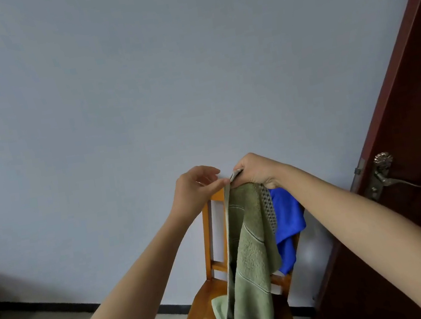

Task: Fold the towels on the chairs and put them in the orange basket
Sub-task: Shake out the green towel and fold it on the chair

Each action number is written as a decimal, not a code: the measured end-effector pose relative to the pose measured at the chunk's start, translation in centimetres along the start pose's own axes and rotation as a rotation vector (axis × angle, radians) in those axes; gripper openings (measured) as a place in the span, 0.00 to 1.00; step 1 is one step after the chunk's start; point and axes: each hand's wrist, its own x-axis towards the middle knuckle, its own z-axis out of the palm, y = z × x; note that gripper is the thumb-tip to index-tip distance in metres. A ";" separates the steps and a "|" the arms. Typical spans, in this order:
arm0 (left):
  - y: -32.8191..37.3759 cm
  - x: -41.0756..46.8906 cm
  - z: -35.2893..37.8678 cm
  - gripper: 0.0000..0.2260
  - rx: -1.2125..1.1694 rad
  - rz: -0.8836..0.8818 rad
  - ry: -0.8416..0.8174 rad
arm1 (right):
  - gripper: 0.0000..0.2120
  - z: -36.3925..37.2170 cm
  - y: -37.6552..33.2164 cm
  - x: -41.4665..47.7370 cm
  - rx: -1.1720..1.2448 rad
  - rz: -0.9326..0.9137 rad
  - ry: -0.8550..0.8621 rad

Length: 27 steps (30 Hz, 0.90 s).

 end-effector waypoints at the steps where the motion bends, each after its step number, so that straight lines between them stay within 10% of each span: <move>1: -0.1 0.0 0.1 0.07 0.013 0.014 -0.008 | 0.14 0.2 0.0 0.0 -0.001 0.003 -0.010; 22: -0.3 1.1 -2.0 0.08 -0.044 -0.211 -0.049 | 0.07 1.4 6.5 0.4 0.042 0.111 -0.182; 25: -0.9 1.3 -3.6 0.08 -0.144 -0.257 -0.017 | 0.27 0.8 9.0 -0.1 -0.078 0.201 -0.172; 27: -1.3 1.3 -4.7 0.08 -0.173 -0.275 0.009 | 0.19 0.2 10.8 -0.3 -0.175 0.252 -0.174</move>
